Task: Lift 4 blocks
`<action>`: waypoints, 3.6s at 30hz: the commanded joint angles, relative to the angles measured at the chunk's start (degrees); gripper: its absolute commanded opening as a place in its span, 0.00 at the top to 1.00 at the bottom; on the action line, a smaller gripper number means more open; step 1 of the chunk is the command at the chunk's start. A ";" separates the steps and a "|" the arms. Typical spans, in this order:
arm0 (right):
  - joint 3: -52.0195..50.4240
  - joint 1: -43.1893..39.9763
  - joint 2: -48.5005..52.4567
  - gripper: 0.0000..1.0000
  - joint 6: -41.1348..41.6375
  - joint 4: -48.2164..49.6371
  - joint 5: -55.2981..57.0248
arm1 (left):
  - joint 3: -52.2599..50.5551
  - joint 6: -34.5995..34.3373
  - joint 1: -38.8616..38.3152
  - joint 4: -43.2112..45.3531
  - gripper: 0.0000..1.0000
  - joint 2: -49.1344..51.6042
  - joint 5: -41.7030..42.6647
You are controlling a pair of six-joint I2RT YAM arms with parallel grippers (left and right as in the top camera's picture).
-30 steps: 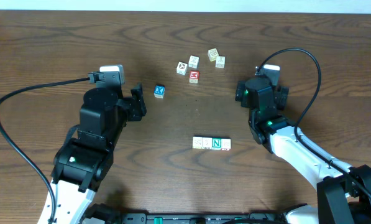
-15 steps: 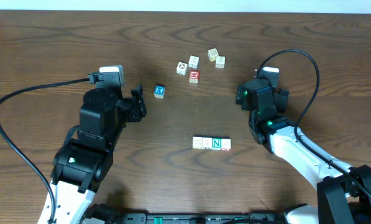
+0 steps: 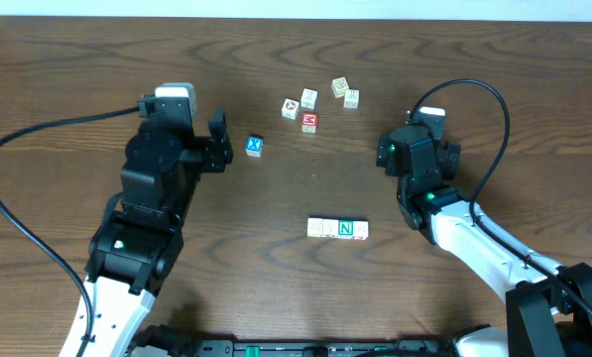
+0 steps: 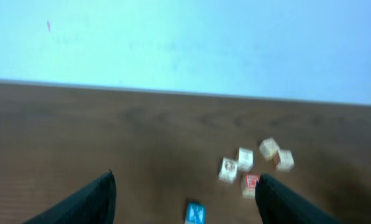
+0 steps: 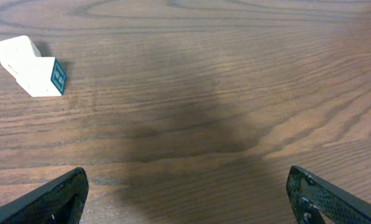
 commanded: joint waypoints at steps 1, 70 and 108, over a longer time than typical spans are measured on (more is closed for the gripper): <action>0.17 -0.31 0.15 0.01 -0.22 -0.07 1.11 | 0.98 6.10 1.14 3.63 0.28 -1.09 2.99; 0.15 -0.31 0.15 0.01 -0.22 -0.07 1.11 | -51.74 4.61 15.45 4.50 0.27 -56.89 2.97; -25.77 -0.57 -37.68 0.01 3.04 10.40 1.77 | -51.74 4.61 15.52 4.63 0.27 -56.65 2.95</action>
